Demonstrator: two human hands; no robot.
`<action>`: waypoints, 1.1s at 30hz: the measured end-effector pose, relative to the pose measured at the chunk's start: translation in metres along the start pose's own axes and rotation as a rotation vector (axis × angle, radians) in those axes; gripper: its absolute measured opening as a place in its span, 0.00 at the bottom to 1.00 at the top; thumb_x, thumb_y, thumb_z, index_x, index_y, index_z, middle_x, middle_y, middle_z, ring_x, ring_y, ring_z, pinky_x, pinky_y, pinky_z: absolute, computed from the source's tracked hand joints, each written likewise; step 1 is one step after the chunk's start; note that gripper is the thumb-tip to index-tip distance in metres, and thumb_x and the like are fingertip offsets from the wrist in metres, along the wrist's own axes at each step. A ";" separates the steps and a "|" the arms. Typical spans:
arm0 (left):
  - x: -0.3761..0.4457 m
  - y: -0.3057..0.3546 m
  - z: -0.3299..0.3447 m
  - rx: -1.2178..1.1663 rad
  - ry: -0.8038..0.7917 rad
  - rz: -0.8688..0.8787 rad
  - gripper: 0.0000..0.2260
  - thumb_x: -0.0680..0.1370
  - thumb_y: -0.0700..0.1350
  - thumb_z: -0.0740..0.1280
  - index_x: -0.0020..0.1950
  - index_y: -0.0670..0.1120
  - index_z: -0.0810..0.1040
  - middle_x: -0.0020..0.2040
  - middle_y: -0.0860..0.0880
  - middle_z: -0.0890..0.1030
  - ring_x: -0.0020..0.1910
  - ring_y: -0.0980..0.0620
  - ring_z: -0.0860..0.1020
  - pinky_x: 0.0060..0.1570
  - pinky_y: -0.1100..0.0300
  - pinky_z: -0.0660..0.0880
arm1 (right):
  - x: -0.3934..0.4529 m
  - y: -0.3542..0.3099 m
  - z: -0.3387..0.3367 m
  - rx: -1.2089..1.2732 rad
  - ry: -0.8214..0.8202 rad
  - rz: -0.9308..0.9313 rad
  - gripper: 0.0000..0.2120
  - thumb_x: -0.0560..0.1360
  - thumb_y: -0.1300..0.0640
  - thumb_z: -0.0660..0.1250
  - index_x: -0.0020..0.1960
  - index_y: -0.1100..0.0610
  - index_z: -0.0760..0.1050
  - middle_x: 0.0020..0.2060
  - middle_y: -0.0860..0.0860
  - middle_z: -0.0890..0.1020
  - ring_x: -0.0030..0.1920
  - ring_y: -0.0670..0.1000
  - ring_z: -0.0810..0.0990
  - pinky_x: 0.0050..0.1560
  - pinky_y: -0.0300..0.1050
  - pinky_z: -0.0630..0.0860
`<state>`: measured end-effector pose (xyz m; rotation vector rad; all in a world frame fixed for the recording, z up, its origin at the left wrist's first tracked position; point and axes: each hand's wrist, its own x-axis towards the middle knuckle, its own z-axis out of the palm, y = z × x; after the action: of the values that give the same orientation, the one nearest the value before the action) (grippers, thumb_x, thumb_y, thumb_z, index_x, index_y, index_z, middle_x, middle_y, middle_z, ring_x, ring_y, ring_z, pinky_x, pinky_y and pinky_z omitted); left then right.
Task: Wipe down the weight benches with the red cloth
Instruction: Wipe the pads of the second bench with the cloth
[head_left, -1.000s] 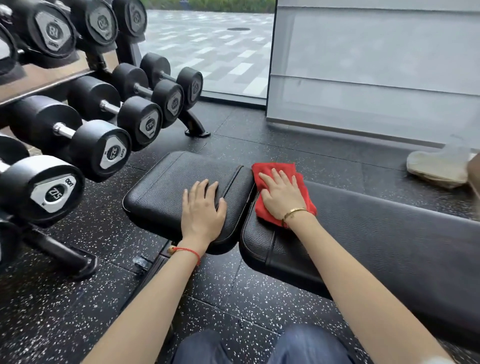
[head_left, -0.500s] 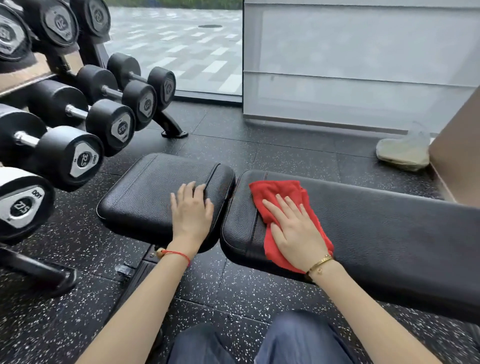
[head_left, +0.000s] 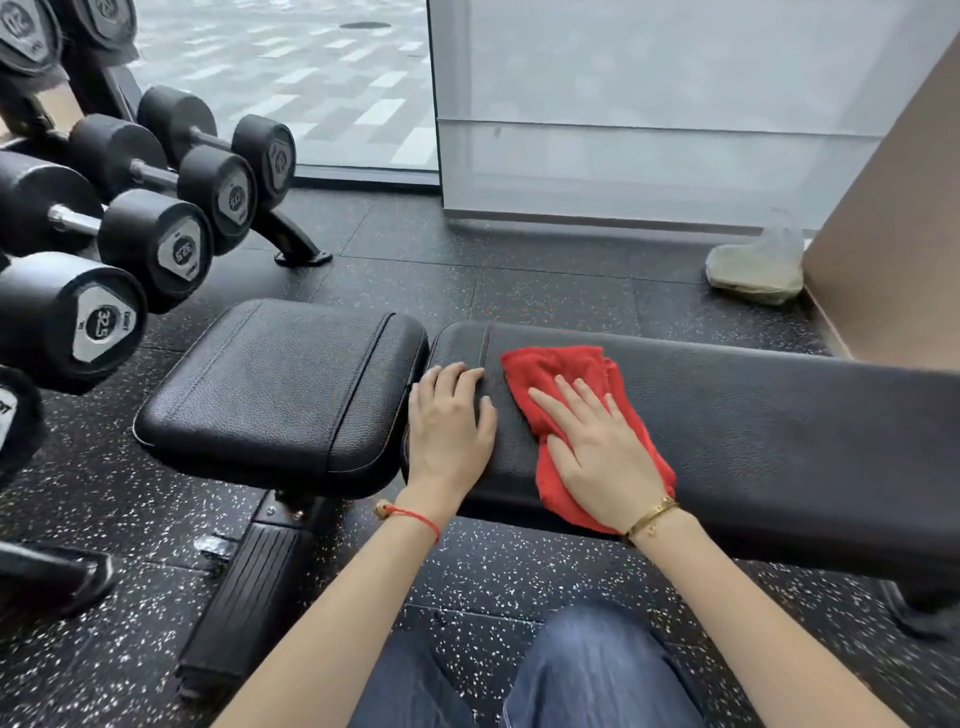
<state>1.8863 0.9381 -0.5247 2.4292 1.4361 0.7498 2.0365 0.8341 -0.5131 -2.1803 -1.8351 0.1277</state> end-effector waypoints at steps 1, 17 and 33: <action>-0.001 0.000 0.001 0.006 0.007 0.002 0.18 0.79 0.47 0.62 0.68 0.45 0.75 0.68 0.47 0.74 0.71 0.45 0.67 0.73 0.49 0.60 | 0.001 0.008 -0.003 0.006 -0.002 0.030 0.26 0.80 0.52 0.55 0.77 0.43 0.56 0.78 0.48 0.55 0.78 0.50 0.50 0.78 0.50 0.43; -0.008 -0.005 0.002 -0.019 0.054 0.006 0.18 0.78 0.50 0.64 0.67 0.48 0.76 0.68 0.50 0.76 0.70 0.46 0.69 0.71 0.49 0.64 | -0.035 0.020 -0.011 -0.008 0.036 0.077 0.26 0.80 0.53 0.56 0.77 0.44 0.57 0.78 0.49 0.56 0.78 0.51 0.51 0.78 0.52 0.44; -0.007 -0.006 0.003 -0.047 0.088 0.005 0.17 0.77 0.50 0.65 0.65 0.48 0.77 0.65 0.49 0.77 0.68 0.46 0.70 0.70 0.48 0.65 | 0.012 0.045 -0.022 -0.010 -0.031 0.206 0.26 0.80 0.53 0.54 0.78 0.44 0.55 0.79 0.51 0.52 0.79 0.53 0.49 0.78 0.55 0.41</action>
<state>1.8809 0.9351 -0.5319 2.3932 1.4271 0.8916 2.0869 0.8360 -0.5029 -2.3823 -1.6258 0.1965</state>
